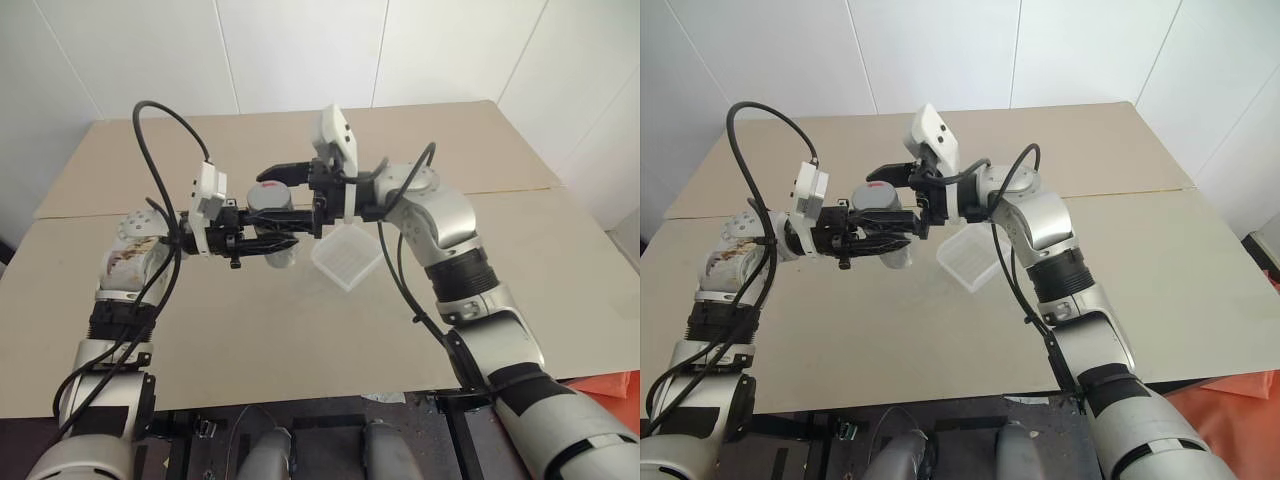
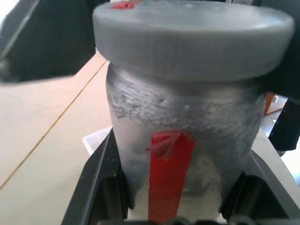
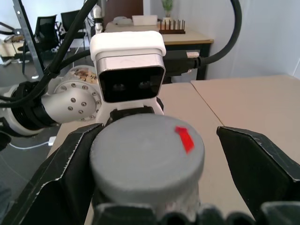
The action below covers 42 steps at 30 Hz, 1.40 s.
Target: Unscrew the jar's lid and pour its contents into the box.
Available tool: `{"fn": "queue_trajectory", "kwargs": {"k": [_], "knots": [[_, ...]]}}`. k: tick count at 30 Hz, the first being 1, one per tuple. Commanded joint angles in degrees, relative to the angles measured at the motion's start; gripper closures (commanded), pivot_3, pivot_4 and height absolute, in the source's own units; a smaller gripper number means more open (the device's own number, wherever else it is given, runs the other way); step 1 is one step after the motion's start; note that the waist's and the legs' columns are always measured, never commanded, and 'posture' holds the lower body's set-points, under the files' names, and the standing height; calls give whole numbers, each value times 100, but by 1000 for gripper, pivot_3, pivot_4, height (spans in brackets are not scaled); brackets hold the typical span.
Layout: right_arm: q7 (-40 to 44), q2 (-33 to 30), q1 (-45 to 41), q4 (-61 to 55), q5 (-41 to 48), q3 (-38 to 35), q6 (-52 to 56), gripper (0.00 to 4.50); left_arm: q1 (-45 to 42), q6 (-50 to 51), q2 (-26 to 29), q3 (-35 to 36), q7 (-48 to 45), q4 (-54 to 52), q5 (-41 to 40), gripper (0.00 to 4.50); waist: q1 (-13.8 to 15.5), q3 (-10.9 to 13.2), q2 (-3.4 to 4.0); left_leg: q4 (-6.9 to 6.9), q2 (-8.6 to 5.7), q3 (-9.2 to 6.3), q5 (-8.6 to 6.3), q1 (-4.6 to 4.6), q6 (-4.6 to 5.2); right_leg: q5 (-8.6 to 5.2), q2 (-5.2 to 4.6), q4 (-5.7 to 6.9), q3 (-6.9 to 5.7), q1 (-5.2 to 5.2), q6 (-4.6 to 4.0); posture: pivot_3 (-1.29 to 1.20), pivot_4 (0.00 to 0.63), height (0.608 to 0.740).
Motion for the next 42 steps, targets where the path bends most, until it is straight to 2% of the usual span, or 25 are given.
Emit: {"fn": "queue_trajectory", "kwargs": {"k": [1,25,30,35,42], "knots": [[32,-279,-6,-63,-24,-299,-194,88,30,-14,125,159,-118,-283,-168,2543,0,0,0,0,0,0,0,0,0,0,0,0,0,0,0,0,150,740],[325,-929,636,-724,75,-331,22,88,76,16,200,210,-135,-281,-158,2543,5,0,0,0,0,2,0,0,0,0,0,-4,0,2,0,0,150,740],[402,-1141,783,-1536,447,-448,488,88,41,-56,154,206,-90,-168,-106,2543,6,0,0,0,1,2,0,-2,0,0,0,-5,0,1,0,0,150,740],[-125,-979,668,-2212,664,-417,1101,88,-35,-100,52,163,-63,-70,-76,2543,3,0,0,0,2,2,0,1,0,0,0,-6,0,1,0,0,150,740],[-848,-681,417,-2356,465,-214,1454,88,-117,-194,-38,103,-119,47,-27,2543,29,0,0,0,1,1,0,0,0,0,0,-5,0,1,0,0,150,740]]}}
